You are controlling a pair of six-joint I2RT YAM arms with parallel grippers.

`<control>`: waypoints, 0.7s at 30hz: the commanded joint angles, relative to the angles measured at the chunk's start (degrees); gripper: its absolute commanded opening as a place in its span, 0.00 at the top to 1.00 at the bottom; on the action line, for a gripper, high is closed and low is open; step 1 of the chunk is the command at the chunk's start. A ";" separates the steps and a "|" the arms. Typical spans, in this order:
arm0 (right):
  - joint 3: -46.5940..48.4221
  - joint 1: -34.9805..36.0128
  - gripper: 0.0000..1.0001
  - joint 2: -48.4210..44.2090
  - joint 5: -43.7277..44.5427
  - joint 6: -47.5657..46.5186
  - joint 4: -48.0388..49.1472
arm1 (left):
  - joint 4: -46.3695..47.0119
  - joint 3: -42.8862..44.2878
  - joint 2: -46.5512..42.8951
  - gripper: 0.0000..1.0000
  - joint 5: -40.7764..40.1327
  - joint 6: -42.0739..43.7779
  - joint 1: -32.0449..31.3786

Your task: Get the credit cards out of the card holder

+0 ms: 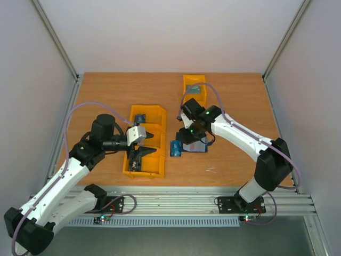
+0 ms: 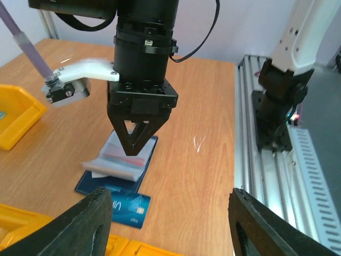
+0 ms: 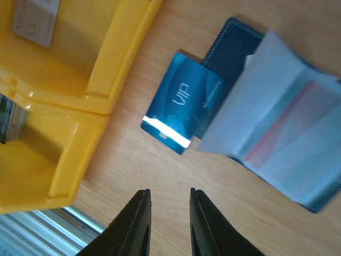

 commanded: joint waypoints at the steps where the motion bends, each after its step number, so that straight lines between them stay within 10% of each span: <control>1: -2.56 0.01 0.79 2.07 -7.90 9.63 8.15 | -4.35 -2.46 -0.24 0.40 -5.04 7.60 -0.20; 8: -9.60 -0.09 0.76 2.19 -9.74 14.51 12.54 | -4.57 -0.97 5.96 0.46 -18.67 4.45 -6.84; 21: -26.32 -1.69 0.76 1.38 -10.73 32.10 35.44 | 5.10 11.19 33.49 0.62 -30.46 -36.44 -15.23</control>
